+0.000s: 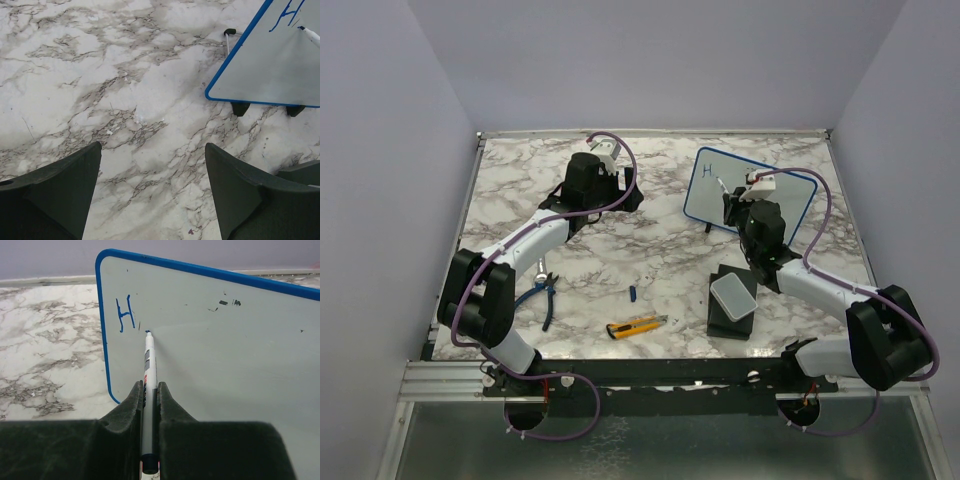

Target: Write a sentence on the whiteboard

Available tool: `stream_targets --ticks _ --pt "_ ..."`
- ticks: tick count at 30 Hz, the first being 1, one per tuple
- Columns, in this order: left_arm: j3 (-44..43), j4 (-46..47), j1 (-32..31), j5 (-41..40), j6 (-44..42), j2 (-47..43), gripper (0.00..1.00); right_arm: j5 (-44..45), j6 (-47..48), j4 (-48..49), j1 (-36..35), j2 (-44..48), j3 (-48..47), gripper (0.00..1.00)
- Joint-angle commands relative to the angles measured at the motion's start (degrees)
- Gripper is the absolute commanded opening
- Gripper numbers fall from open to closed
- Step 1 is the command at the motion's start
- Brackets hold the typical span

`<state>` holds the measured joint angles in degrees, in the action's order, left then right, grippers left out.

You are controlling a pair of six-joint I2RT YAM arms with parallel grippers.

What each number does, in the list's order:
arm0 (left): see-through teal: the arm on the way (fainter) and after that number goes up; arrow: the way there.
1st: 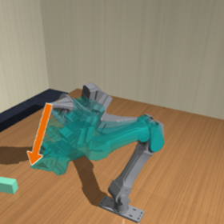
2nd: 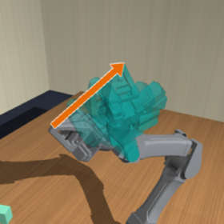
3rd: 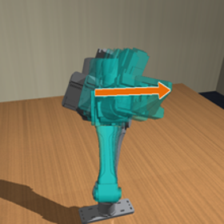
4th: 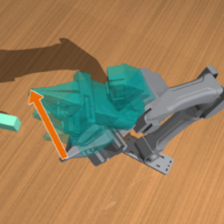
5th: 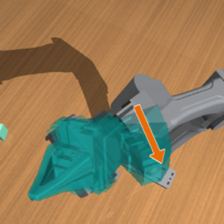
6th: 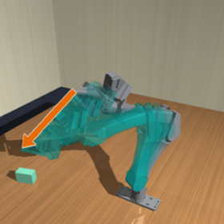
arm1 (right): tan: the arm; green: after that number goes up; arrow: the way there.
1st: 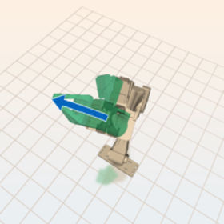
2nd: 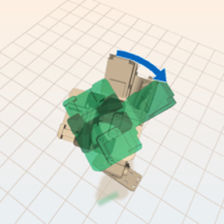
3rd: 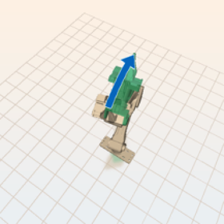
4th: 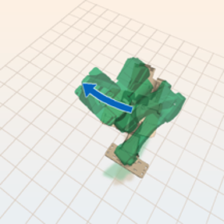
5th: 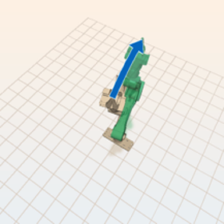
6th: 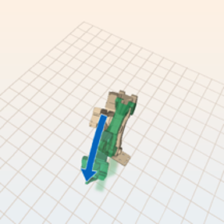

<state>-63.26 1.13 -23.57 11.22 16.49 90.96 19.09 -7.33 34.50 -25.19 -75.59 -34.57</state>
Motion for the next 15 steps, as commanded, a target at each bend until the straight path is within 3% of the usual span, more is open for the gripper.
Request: stream_targets --ticks 1,15 --pt "0.7 0.5 0.5 -0.4 -0.7 -2.0 0.85 3.2 1.5 1.5 -0.1 0.5 -1.4 0.00" --pt "0.7 0.5 0.5 -0.2 -0.6 -2.1 0.85 2.2 2.4 2.8 -0.1 -1.0 -3.0 0.00"
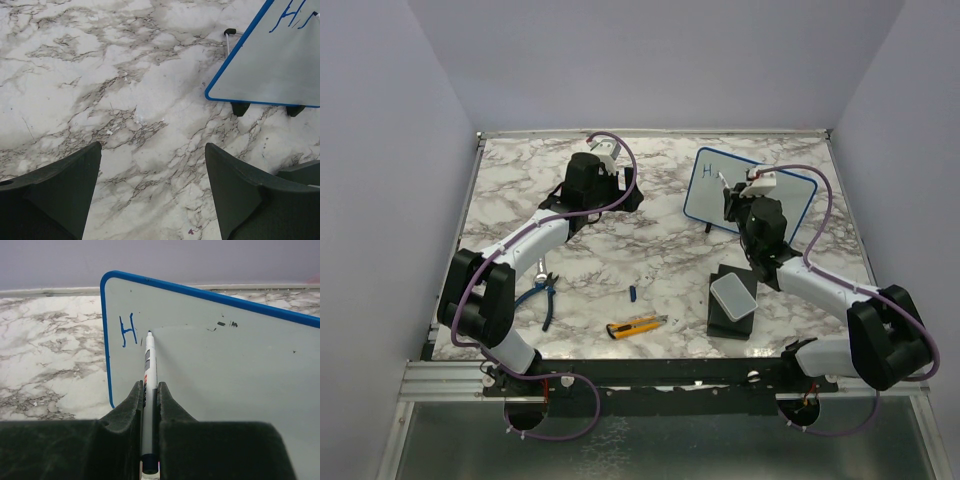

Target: Write a sentence on the whiteboard

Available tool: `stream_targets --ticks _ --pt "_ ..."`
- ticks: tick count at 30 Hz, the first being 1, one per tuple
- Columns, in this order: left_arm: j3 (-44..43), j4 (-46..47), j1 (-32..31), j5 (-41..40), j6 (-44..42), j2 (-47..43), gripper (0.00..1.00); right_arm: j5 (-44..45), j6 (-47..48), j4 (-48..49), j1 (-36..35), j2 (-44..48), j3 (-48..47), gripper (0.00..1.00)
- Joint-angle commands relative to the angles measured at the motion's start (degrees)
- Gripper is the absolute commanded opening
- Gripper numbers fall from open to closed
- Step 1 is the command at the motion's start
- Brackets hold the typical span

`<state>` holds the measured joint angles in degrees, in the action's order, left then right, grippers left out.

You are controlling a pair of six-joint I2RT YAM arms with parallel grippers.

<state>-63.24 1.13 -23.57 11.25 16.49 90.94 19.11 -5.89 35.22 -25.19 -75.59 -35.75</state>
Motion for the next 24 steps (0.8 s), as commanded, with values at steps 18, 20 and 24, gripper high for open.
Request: stream_targets --ticks 18,20,24 --pt "0.6 0.5 0.5 -0.2 -0.7 -2.2 0.85 -1.3 -0.2 -0.1 -0.1 -3.8 -1.9 0.00" --pt "0.6 0.5 0.5 -0.2 -0.7 -2.1 0.85 -1.5 -0.3 -0.2 -0.1 -3.8 -1.8 0.00" --pt "0.6 0.5 0.4 -0.1 -0.7 -2.2 0.85 -1.8 -0.4 -0.7 -0.1 -3.8 -1.4 0.00"
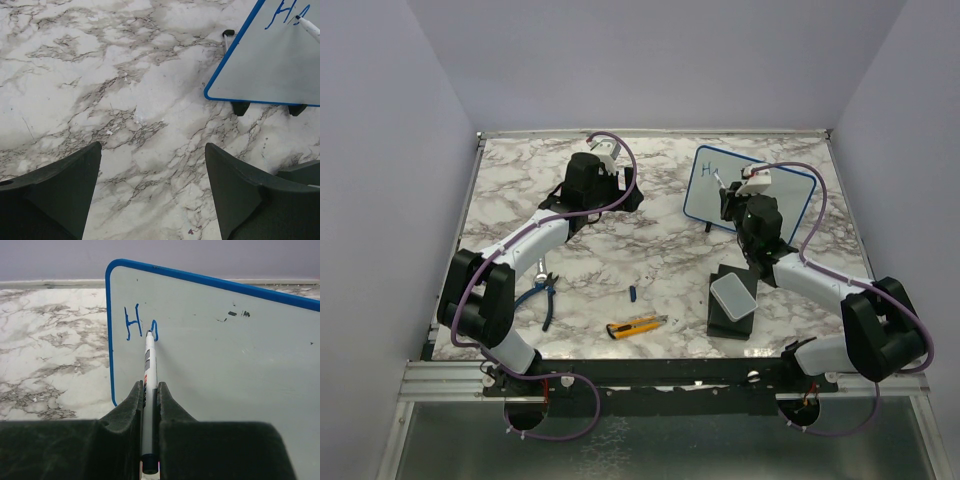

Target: Write a sentence on the whiteboard

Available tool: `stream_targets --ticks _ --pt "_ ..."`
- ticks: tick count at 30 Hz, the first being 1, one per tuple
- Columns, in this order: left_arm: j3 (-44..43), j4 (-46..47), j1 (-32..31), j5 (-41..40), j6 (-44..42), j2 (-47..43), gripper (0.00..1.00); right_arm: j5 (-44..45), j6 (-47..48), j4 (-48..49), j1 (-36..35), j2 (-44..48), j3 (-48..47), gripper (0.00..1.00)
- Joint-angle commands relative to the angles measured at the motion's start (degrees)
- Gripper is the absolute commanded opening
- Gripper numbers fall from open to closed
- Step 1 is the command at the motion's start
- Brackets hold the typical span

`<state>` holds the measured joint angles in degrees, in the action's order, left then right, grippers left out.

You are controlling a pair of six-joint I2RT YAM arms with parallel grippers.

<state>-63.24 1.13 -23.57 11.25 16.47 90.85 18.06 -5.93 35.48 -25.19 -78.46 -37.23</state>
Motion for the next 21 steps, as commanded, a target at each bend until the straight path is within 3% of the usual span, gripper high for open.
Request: stream_targets --ticks 1,21 --pt "0.6 0.5 0.4 -0.1 -0.6 -2.0 0.85 -0.7 -0.5 -1.1 -0.2 -0.9 0.3 0.00" --pt "0.7 0.6 0.4 0.0 -0.5 -2.2 0.85 3.3 -1.8 -2.9 -0.2 1.4 2.9 0.00"
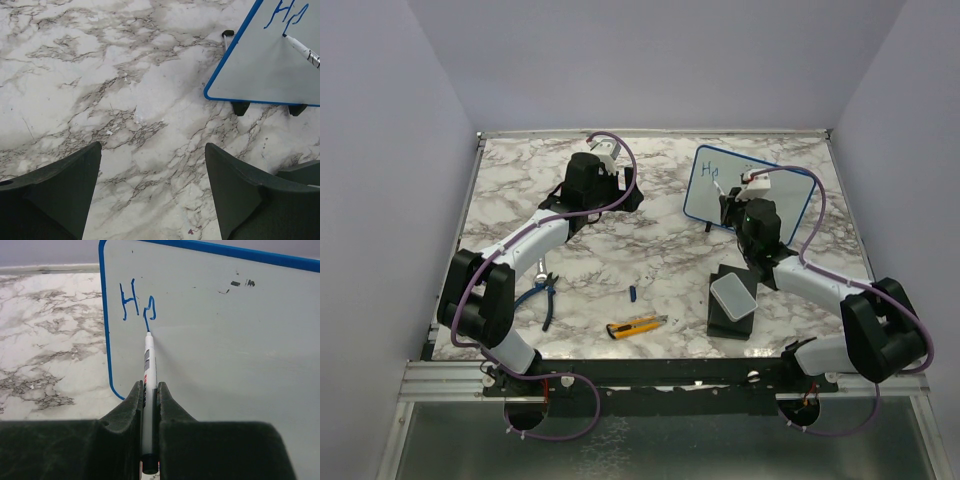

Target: Write a sentence on the whiteboard

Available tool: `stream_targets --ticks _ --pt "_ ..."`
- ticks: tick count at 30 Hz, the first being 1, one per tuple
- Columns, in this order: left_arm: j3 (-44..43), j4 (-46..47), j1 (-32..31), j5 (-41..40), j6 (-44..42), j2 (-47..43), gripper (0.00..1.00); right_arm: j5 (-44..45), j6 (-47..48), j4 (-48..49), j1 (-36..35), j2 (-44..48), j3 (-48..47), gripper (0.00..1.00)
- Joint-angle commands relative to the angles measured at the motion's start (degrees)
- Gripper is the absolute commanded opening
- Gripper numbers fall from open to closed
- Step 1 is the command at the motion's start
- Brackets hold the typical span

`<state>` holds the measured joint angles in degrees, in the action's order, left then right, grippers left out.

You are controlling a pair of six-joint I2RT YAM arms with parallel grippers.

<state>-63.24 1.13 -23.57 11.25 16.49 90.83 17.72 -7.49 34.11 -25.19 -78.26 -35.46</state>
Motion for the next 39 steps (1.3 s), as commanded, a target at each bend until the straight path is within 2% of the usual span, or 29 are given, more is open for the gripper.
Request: stream_targets --ticks 1,14,21,27,39 --pt "0.7 0.6 0.5 0.0 -0.5 -2.2 0.85 4.0 -0.4 -1.5 -0.2 1.4 1.2 0.00" --pt "0.7 0.7 0.4 0.1 -0.4 -2.2 0.85 6.0 -0.3 -1.0 -0.2 2.6 1.8 0.00" --pt "0.7 0.7 0.5 0.1 -0.5 -2.2 0.85 -2.2 1.2 0.8 -0.2 7.9 3.9 0.00" --pt "0.7 0.7 0.4 0.1 -0.5 -2.1 0.86 1.0 1.5 -1.5 -0.2 10.5 3.5 0.00" --pt "0.8 0.7 0.5 0.1 -0.5 -2.4 0.86 6.1 0.9 -2.0 -0.1 7.7 2.4 0.00"
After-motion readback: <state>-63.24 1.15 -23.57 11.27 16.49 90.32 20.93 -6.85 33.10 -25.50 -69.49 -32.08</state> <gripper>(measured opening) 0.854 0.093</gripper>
